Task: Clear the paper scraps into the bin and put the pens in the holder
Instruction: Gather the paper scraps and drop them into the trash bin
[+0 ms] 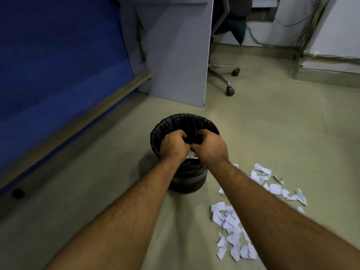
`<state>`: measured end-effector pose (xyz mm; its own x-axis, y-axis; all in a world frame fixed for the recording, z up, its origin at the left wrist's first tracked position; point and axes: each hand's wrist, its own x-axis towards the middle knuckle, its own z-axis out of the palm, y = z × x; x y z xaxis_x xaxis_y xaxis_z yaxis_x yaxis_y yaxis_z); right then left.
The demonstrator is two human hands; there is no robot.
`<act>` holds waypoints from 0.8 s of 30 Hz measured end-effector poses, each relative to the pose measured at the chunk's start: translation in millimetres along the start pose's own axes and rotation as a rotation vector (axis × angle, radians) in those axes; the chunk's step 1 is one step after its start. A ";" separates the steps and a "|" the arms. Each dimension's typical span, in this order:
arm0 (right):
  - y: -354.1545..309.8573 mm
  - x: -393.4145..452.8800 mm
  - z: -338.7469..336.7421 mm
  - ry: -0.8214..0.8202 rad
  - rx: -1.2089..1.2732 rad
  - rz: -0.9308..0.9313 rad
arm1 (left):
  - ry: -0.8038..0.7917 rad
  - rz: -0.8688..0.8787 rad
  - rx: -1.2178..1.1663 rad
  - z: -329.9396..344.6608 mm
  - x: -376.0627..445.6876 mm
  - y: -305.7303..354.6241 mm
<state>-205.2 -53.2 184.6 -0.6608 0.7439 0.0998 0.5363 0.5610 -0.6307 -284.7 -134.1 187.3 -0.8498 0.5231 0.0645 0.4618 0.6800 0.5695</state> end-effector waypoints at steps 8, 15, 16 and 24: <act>27.1 -7.3 -17.7 0.297 0.361 0.134 | 0.015 0.152 -0.211 13.1 0.0 31.7; 85.7 -15.4 -33.5 0.408 0.473 0.275 | -0.081 0.191 -0.295 62.4 -24.9 77.5; 99.7 -20.8 -34.4 0.418 0.462 0.304 | -0.108 0.183 -0.283 74.6 -30.2 81.6; 251.7 -89.0 2.9 0.097 -0.076 0.482 | -0.479 0.247 -0.057 196.7 -90.6 64.8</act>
<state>-12.9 20.7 14.8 -0.2785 0.9534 -0.1160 0.8080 0.1673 -0.5649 -127.8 -36.4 57.1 -0.5009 0.8484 -0.1713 0.6069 0.4853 0.6294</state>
